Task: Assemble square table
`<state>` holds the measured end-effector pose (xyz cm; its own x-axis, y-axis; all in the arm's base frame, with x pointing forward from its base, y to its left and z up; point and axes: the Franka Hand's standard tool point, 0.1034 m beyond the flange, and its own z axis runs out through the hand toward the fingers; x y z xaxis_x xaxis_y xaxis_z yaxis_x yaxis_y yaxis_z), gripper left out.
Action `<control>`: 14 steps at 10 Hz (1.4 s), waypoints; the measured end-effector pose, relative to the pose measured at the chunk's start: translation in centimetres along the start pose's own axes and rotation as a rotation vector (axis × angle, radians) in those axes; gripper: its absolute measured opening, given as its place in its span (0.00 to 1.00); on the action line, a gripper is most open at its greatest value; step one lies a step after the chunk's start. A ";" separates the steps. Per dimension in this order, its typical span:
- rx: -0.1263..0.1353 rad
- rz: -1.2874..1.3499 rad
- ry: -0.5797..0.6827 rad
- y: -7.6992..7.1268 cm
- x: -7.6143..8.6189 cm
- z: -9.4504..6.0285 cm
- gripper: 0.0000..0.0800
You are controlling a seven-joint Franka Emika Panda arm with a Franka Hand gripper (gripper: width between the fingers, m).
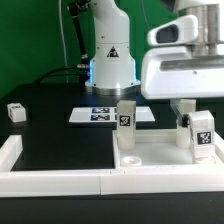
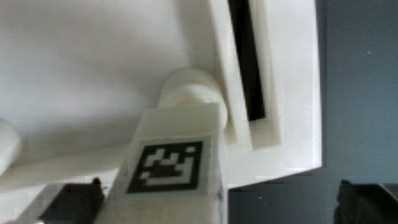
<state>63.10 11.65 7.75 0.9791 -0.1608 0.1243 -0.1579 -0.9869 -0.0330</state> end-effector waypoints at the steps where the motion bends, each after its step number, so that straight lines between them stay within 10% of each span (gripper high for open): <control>1: 0.003 0.008 0.007 0.0 0.2 0.0 0.81; 8: 0.026 0.012 -0.053 1.7 0.5 -0.6 0.78; 11: 0.026 0.069 -0.054 1.7 0.5 -0.6 0.36; 14: 0.020 0.277 -0.058 1.7 0.5 -0.5 0.36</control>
Offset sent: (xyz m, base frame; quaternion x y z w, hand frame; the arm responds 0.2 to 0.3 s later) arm 0.0000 0.0000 0.0000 0.0000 0.0000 0.0000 1.0000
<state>63.24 9.84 8.27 0.9046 -0.4231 0.0513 -0.4188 -0.9048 -0.0774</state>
